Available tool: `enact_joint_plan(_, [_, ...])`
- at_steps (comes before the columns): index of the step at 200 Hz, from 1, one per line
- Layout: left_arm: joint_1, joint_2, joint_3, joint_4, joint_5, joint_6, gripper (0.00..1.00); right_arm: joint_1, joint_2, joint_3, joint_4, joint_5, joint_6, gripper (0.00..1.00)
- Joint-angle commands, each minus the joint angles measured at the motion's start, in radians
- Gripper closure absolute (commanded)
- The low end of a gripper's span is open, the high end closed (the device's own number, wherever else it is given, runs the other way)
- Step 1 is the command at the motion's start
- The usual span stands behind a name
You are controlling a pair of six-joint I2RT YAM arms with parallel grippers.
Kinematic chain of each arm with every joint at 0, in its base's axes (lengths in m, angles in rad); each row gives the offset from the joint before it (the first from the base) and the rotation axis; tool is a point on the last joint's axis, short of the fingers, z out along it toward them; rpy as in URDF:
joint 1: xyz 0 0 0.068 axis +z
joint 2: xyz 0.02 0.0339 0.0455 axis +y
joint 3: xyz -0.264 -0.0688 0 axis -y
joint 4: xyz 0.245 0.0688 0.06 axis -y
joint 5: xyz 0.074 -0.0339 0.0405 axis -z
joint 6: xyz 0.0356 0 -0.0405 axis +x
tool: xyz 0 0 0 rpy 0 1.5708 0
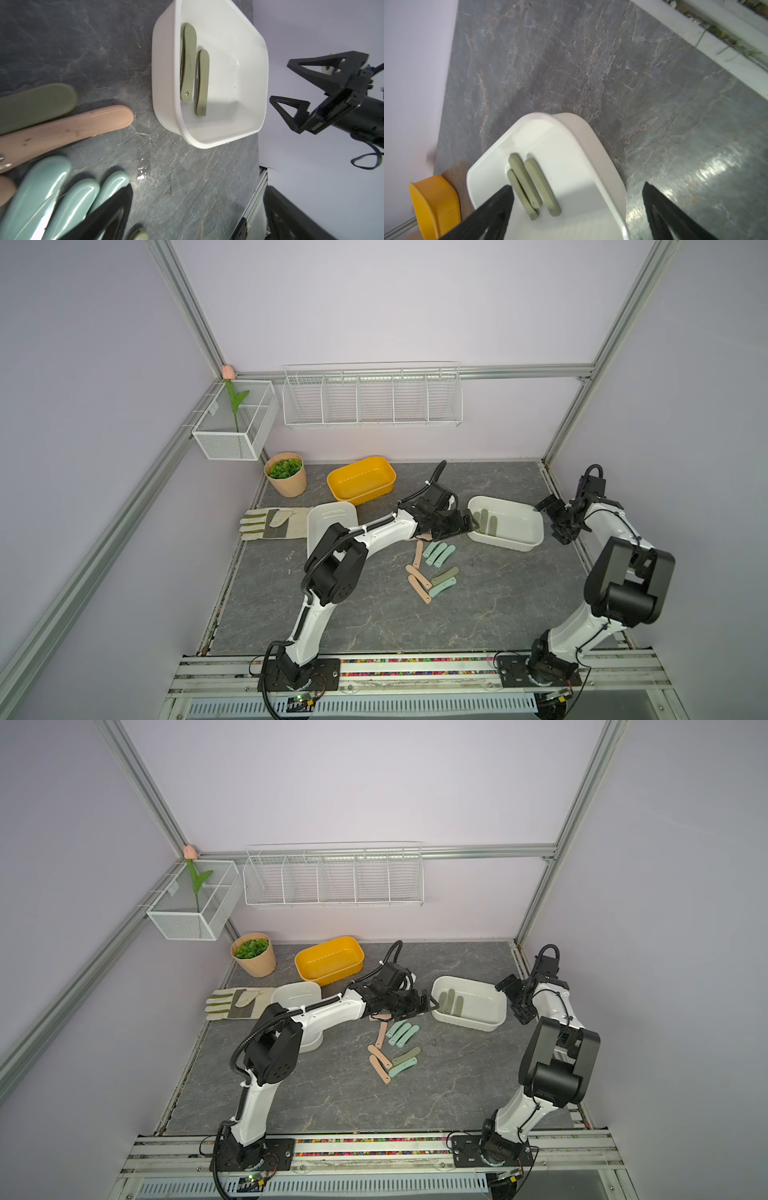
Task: Place the fruit knives into the storage box by color
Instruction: Move the storage box to the center of the board, then pick up the fruit knife from the center of the board.
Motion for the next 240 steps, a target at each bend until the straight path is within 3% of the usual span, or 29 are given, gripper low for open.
enact_joint_plan(1, [0.028, -0.096, -0.064, 0.022, -0.033, 0.033, 0.01, 0.039, -0.129, -0.038, -0.075, 0.038, -0.049, 0.0])
enact_joint_plan(52, [0.123, -0.3, -0.283, 0.036, -0.06, 0.065, 0.01, 0.244, -0.389, -0.169, -0.168, 0.077, -0.092, 0.01])
enact_joint_plan(100, [0.22, -0.444, -0.421, 0.02, -0.058, 0.089, 0.01, 0.552, -0.514, -0.357, -0.115, 0.12, 0.059, 0.04])
enact_joint_plan(129, [0.264, -0.508, -0.475, 0.014, -0.059, 0.101, 0.01, 0.743, -0.47, -0.42, -0.069, 0.176, 0.144, 0.07])
enact_joint_plan(159, [0.284, -0.546, -0.514, 0.014, -0.061, 0.109, 0.01, 0.861, -0.37, -0.421, -0.028, 0.22, 0.205, 0.09])
enact_joint_plan(240, [0.29, -0.561, -0.538, 0.03, -0.046, 0.107, 0.01, 0.981, -0.154, -0.34, 0.034, 0.246, 0.243, 0.19])
